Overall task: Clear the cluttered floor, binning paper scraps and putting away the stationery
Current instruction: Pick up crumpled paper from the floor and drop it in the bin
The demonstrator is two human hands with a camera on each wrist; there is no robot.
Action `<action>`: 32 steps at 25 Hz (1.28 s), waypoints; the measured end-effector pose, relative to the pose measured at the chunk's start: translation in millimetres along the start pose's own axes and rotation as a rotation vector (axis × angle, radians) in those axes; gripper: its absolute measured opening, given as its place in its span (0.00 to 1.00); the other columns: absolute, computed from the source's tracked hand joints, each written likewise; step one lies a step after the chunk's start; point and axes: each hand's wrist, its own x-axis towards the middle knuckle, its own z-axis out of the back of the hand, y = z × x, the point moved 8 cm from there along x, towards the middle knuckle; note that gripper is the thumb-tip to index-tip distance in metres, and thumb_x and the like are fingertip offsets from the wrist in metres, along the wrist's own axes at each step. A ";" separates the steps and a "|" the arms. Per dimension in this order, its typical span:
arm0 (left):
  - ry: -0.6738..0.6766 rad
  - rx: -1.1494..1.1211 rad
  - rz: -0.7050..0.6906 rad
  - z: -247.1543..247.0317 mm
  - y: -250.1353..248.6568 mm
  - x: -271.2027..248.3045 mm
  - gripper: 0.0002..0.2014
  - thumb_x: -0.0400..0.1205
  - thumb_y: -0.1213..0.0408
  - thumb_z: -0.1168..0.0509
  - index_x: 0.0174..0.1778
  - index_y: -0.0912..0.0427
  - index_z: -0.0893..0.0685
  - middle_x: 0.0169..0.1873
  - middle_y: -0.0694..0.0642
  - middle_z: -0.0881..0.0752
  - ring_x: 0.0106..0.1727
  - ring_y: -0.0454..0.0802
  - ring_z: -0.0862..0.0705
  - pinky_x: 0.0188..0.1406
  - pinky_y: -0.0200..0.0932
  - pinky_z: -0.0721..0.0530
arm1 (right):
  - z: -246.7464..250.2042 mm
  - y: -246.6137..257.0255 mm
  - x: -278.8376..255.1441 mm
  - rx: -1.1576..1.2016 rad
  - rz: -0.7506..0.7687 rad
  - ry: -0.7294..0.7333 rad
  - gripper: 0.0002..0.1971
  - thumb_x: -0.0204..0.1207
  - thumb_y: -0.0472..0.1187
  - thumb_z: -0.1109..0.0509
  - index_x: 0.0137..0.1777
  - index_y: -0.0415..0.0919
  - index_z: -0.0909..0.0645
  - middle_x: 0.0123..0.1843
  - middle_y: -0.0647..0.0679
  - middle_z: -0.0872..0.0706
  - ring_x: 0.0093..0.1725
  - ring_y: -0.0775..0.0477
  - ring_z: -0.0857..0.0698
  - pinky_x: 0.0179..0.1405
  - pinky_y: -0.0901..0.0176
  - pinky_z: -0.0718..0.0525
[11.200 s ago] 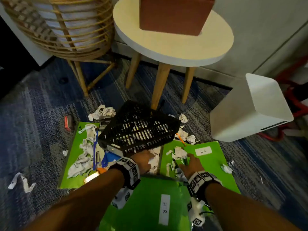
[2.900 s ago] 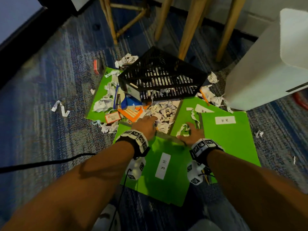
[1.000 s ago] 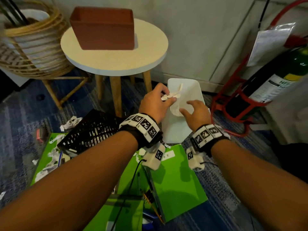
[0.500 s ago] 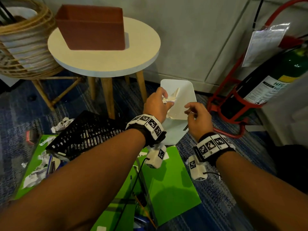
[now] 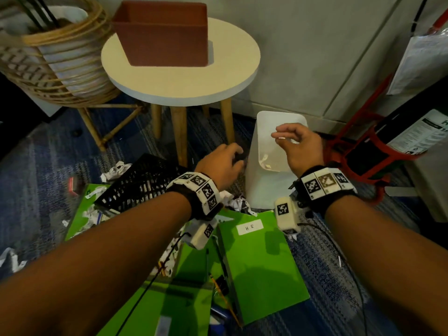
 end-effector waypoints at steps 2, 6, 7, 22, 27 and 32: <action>0.061 0.024 0.029 6.7 33.7 -16.9 0.11 0.84 0.55 0.40 0.61 0.45 0.22 0.56 0.50 0.15 0.55 0.53 0.16 0.54 0.52 0.17 | -17.0 -30.0 -2.1 -0.106 -0.126 0.103 0.21 0.71 0.18 0.36 0.57 0.39 0.16 0.55 0.42 0.11 0.51 0.61 0.13 0.62 0.61 0.17; 0.160 0.123 0.097 14.3 112.2 -62.1 0.08 0.82 0.57 0.40 0.53 0.43 0.18 0.50 0.52 0.12 0.50 0.56 0.15 0.50 0.50 0.16 | -32.7 -21.3 -29.1 -0.410 0.025 0.036 0.33 0.65 0.22 0.37 0.68 0.51 0.21 0.72 0.49 0.23 0.74 0.46 0.28 0.78 0.49 0.34; 0.180 0.139 0.113 13.7 130.4 -73.2 0.08 0.82 0.58 0.40 0.52 0.45 0.17 0.49 0.52 0.12 0.50 0.56 0.15 0.49 0.49 0.16 | -37.3 -2.5 -47.2 -0.378 0.162 -0.029 0.30 0.64 0.22 0.37 0.65 0.47 0.20 0.68 0.50 0.22 0.71 0.47 0.27 0.75 0.51 0.33; 0.374 0.330 0.354 -76.1 365.1 -191.3 0.17 0.82 0.52 0.39 0.65 0.51 0.22 0.61 0.60 0.21 0.61 0.65 0.23 0.58 0.58 0.21 | -370.5 -139.7 -273.8 -0.689 -0.098 1.125 0.31 0.71 0.32 0.33 0.75 0.50 0.31 0.78 0.46 0.33 0.77 0.39 0.32 0.72 0.45 0.26; 0.506 0.243 0.340 -112.5 389.1 -205.2 0.36 0.78 0.50 0.35 0.81 0.49 0.41 0.75 0.60 0.32 0.73 0.68 0.33 0.71 0.64 0.31 | -395.3 -157.5 -280.4 -0.736 -0.174 1.105 0.48 0.69 0.28 0.29 0.81 0.65 0.47 0.86 0.51 0.63 0.82 0.37 0.39 0.70 0.46 0.23; 0.525 0.164 0.341 -133.3 387.0 -220.3 0.39 0.80 0.57 0.36 0.83 0.41 0.50 0.84 0.59 0.52 0.80 0.72 0.44 0.75 0.68 0.34 | -407.9 -173.7 -307.5 -0.865 -0.174 1.201 0.42 0.78 0.41 0.30 0.81 0.68 0.52 0.85 0.45 0.68 0.77 0.34 0.30 0.61 0.50 0.18</action>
